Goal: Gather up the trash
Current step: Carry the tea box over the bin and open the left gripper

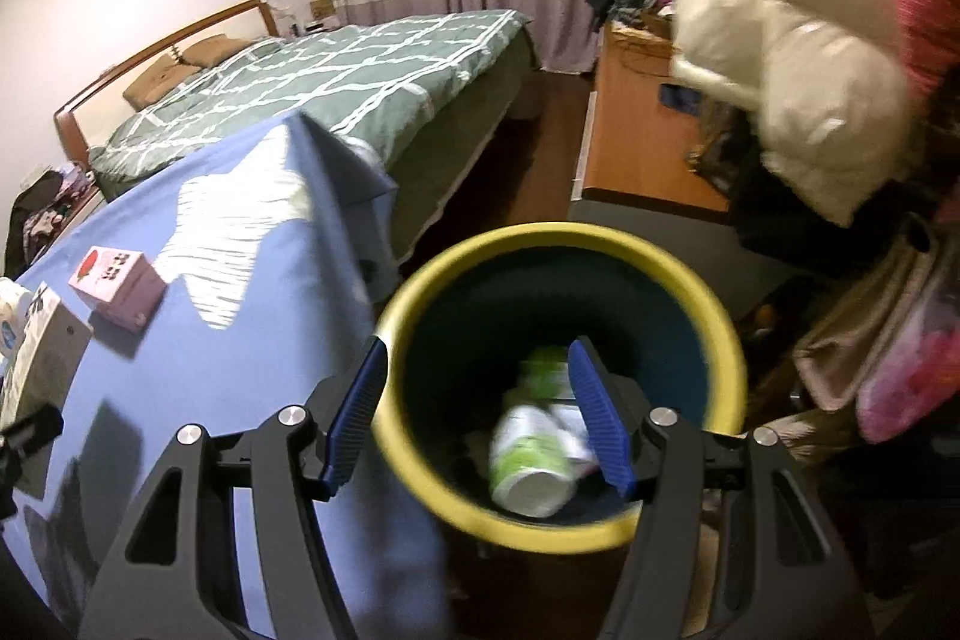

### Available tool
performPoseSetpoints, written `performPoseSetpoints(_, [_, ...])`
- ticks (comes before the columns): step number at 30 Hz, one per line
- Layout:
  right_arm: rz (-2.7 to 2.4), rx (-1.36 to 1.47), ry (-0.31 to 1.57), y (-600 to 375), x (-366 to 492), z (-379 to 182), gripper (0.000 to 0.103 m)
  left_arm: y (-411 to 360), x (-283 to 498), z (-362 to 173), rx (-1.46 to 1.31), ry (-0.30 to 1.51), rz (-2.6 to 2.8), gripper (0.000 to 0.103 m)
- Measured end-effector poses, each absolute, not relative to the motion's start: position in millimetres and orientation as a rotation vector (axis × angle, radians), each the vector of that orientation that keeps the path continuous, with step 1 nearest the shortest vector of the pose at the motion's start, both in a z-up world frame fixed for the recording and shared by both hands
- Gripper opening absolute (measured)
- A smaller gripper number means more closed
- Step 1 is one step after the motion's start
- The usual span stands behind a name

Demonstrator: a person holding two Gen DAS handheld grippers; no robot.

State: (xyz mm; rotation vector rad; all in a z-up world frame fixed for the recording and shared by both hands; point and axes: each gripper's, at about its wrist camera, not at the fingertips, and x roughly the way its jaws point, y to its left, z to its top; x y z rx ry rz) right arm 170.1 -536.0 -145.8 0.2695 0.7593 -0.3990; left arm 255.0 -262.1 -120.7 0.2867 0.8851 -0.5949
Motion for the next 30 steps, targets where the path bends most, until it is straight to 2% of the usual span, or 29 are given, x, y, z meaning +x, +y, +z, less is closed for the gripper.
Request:
performPoseSetpoints(12, [-0.519, 0.334, 0.731, -606, 93, -145, 0.060, -419, 239, -134, 0.388, 0.888, -0.774, 0.072])
performPoseSetpoints(24, [-0.551, 0.381, 0.752, -640, 74, -157, 0.060, -506, 260, -160, 0.398, 0.929, -0.787, 0.073])
performPoseSetpoints(25, [-0.554, 0.381, 0.754, -640, 74, -158, 0.060, -506, 262, -161, 0.393, 0.932, -0.784, 0.073])
performPoseSetpoints(27, [-0.555, 0.381, 0.755, -640, 74, -158, 0.060, -503, 263, -156, 0.375, 0.915, -0.775, 0.083])
performPoseSetpoints(30, [-0.554, 0.378, 0.756, -637, 76, -159, 0.060, -489, 261, -144, 0.362, 0.877, -0.769, 0.086])
